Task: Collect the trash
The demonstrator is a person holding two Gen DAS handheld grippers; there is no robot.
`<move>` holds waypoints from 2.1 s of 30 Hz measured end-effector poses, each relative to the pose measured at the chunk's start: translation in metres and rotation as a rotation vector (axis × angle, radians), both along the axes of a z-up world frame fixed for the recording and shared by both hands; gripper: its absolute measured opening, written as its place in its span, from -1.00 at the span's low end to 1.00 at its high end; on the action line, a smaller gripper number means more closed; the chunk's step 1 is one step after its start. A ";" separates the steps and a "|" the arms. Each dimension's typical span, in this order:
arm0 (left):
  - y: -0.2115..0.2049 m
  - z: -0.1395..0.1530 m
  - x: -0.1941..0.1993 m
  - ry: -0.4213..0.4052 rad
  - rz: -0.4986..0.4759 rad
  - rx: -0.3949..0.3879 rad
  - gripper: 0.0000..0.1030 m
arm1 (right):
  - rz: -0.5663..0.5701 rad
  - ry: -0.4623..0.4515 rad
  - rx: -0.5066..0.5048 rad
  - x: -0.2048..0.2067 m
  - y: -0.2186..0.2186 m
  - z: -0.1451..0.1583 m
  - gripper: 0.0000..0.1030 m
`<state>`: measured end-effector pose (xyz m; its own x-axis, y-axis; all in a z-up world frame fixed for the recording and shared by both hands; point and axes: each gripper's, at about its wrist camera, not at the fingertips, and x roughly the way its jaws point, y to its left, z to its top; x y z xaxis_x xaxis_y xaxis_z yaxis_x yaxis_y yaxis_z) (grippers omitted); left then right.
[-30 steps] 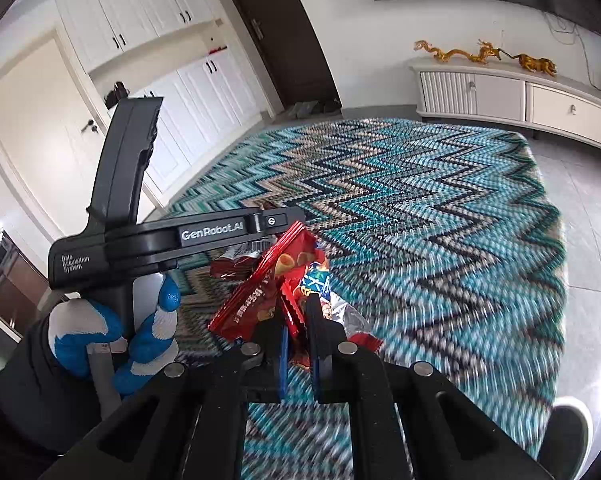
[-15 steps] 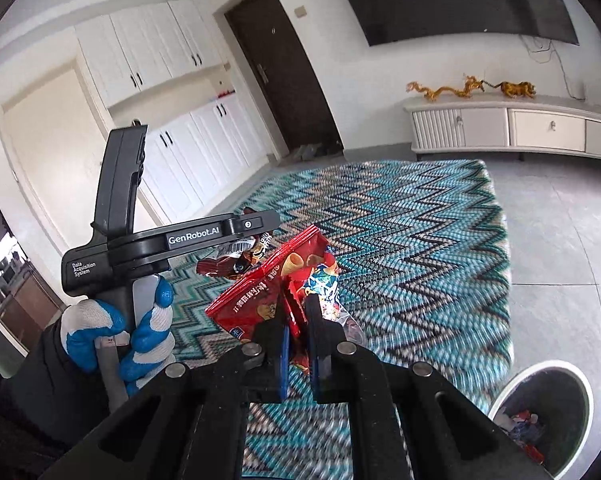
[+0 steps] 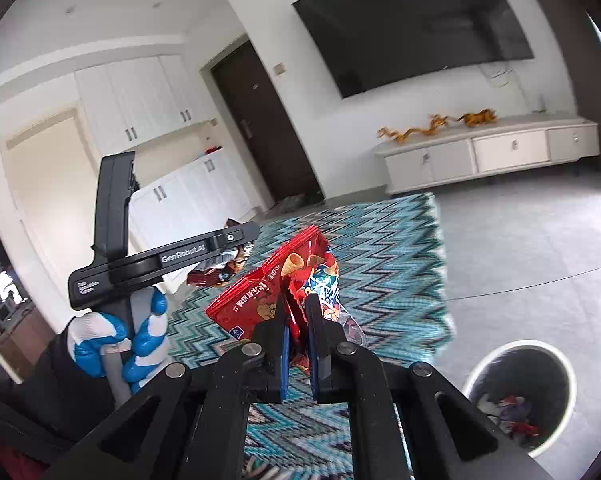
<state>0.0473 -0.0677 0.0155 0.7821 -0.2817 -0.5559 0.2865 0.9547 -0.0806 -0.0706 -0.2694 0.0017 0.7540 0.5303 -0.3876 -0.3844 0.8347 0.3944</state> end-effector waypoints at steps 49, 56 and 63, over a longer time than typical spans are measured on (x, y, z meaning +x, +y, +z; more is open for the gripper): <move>-0.302 -0.164 0.106 0.428 -0.449 0.144 -0.07 | -0.499 0.525 0.099 0.080 -0.207 -0.195 -0.76; -0.302 -0.167 0.111 0.447 -0.457 0.122 0.11 | -0.542 0.570 0.070 0.084 -0.213 -0.208 -0.26; -0.284 -0.141 0.095 0.398 -0.453 0.109 0.32 | -0.555 0.537 0.091 0.071 -0.210 -0.192 -0.23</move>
